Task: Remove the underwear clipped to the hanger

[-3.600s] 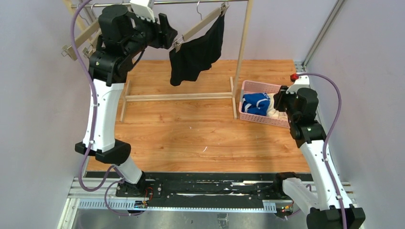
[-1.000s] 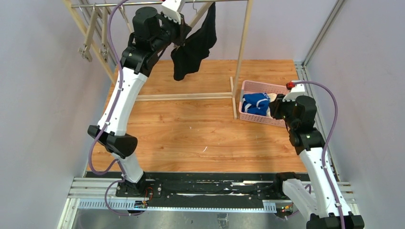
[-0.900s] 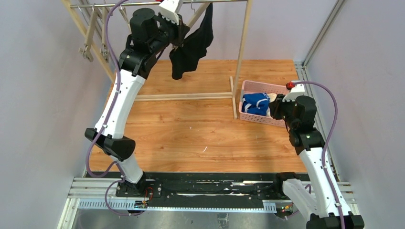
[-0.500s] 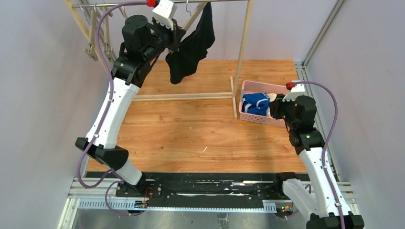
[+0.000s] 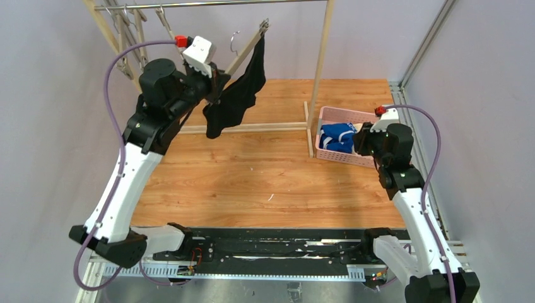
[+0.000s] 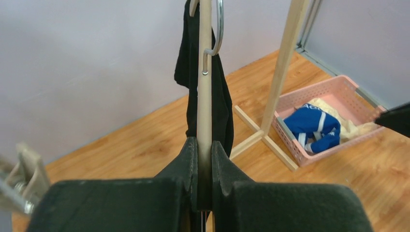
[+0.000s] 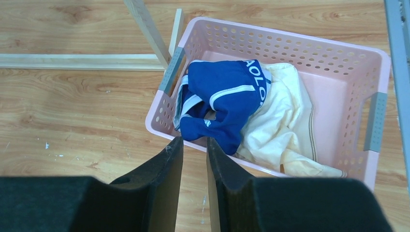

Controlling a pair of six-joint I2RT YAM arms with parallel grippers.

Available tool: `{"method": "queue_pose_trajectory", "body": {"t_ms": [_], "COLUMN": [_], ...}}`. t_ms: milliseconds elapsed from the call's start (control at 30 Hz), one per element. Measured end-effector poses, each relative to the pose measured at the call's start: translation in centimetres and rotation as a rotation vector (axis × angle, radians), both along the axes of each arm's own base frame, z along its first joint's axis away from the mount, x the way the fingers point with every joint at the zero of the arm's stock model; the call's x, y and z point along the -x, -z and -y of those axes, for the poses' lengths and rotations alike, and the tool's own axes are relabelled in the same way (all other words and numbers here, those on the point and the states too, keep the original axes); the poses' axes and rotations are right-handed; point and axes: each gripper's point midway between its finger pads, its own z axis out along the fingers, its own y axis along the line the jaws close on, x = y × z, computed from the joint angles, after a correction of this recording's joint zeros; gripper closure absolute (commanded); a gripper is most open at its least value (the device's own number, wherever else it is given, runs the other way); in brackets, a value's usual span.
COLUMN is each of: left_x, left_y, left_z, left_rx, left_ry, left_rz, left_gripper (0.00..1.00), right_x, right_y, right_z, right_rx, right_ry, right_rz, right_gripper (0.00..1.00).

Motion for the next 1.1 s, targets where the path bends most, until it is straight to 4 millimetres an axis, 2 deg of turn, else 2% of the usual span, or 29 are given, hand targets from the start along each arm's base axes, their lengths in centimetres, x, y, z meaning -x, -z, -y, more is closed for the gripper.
{"method": "queue_pose_trajectory", "body": {"t_ms": [100,167,233,300,400,500,567,600,633,900,1000,1100], "left_x": [2.8,4.9,6.9,9.0,11.5,13.6,15.0,15.6,16.0,19.0,19.7,20.4], "left_y": [0.0,0.6,2.0,4.4,8.2,11.4,12.3,12.3,12.2,9.7,9.6,9.5], "left_z": [-0.7,-1.0,-1.1,-1.2,-1.2,-1.1,-0.9,-0.8,-0.6,0.9,1.5,2.0], "left_rx": [-0.004,-0.007,-0.012,-0.022,-0.042,-0.056,-0.053,-0.047,-0.039,0.025,0.038,0.048], "left_ry": [0.018,0.045,0.08,0.123,0.178,0.228,0.268,0.288,0.307,0.467,0.523,0.574], "left_rz": [-0.01,-0.031,-0.066,-0.129,-0.23,-0.327,-0.374,-0.382,-0.382,-0.363,-0.38,-0.397], "left_gripper": [1.0,1.0,1.0,1.0,1.0,1.0,1.0,1.0,1.0,1.0,1.0,1.0], "right_x": [-0.7,-1.2,-1.5,-1.8,-2.2,-1.5,-0.7,0.0,0.6,7.2,9.1,10.5], "right_y": [0.7,1.3,1.9,1.8,0.5,-2.3,-4.3,-5.5,-6.6,-15.4,-17.2,-18.0], "right_z": [-0.5,-1.1,-1.9,-3.1,-5.3,-7.8,-9.0,-9.6,-10.1,-12.4,-13.1,-14.0], "right_rx": [-0.021,-0.037,-0.056,-0.08,-0.121,-0.157,-0.17,-0.174,-0.176,-0.163,-0.156,-0.157], "right_ry": [-0.015,-0.041,-0.08,-0.142,-0.275,-0.445,-0.541,-0.6,-0.643,-0.911,-0.992,-1.067], "right_rz": [-0.023,-0.043,-0.067,-0.081,-0.071,-0.017,0.031,0.065,0.096,0.376,0.43,0.453], "right_gripper": [0.74,0.73,0.69,0.65,0.56,0.48,0.37,0.31,0.3,0.28,0.28,0.27]}}
